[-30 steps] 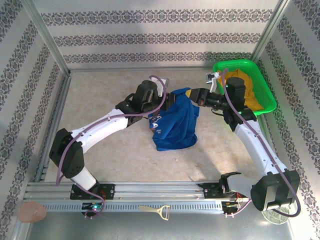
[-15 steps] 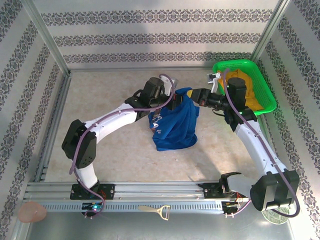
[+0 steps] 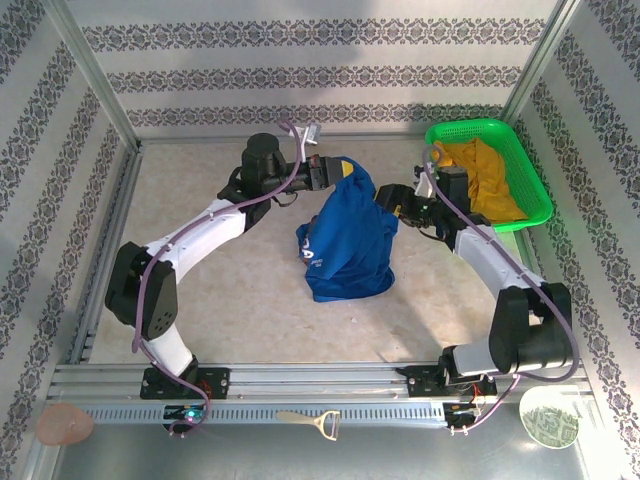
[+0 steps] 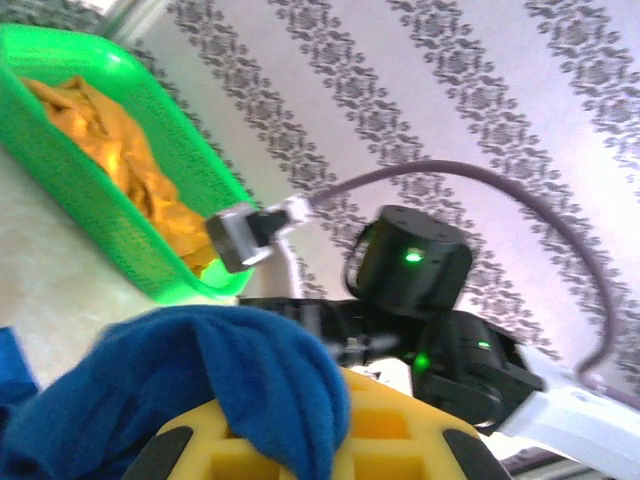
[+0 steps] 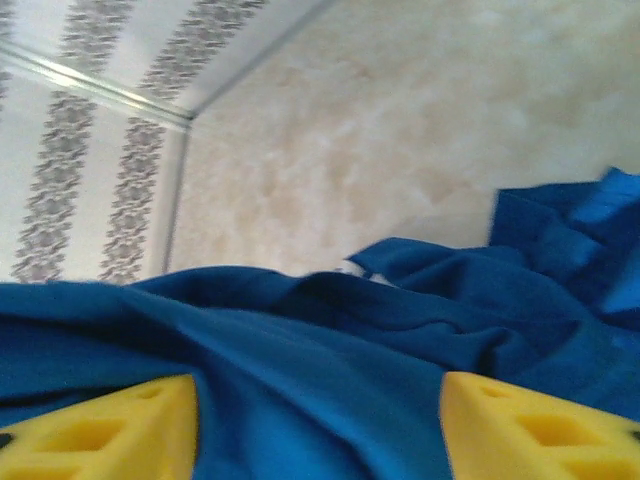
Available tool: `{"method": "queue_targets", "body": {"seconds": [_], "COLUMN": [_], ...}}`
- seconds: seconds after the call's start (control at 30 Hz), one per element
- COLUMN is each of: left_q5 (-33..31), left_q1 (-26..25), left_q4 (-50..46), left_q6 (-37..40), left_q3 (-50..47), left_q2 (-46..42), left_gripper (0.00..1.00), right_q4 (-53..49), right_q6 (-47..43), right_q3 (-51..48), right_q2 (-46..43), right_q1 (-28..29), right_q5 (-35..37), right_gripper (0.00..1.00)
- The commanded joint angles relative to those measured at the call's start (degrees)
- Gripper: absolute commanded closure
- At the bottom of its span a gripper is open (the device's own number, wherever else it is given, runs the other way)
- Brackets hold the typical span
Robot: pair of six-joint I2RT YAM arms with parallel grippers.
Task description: Fold the inside-out t-shirt
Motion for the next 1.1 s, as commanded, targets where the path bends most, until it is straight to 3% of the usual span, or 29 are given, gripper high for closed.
{"method": "queue_targets", "body": {"seconds": [0.0, 0.17, 0.37, 0.57, 0.8, 1.07], "left_q5": [4.1, 3.33, 3.35, 3.66, 4.38, 3.8], "left_q1": [-0.01, 0.01, 0.0, 0.01, 0.01, 0.0], "left_q4": [12.03, 11.23, 8.89, 8.7, 8.82, 7.4], "left_q6": [-8.24, -7.58, -6.09, -6.0, -6.34, -6.05], "left_q3": [-0.74, -0.96, -0.57, -0.52, -0.7, -0.27], "left_q2": [-0.07, -0.16, -0.2, 0.01, -0.11, -0.16], "left_gripper": [1.0, 1.0, 1.0, 1.0, 1.0, 1.0], "right_q4": [-4.65, -15.06, -17.32, -19.83, -23.38, -23.89], "right_q6": [-0.29, -1.67, 0.78, -4.1, -9.96, -10.81], "right_q3": [3.22, 3.39, 5.83, 13.02, 19.96, 19.53], "right_q2": [-6.57, -17.25, -21.24, -17.14, -10.9, -8.95], "right_q1": [-0.12, 0.3, 4.54, 12.17, 16.22, 17.57], "right_q5": [6.87, 12.02, 13.94, 20.16, 26.08, 26.59], "right_gripper": [0.31, 0.29, 0.24, 0.28, 0.32, 0.5]}}
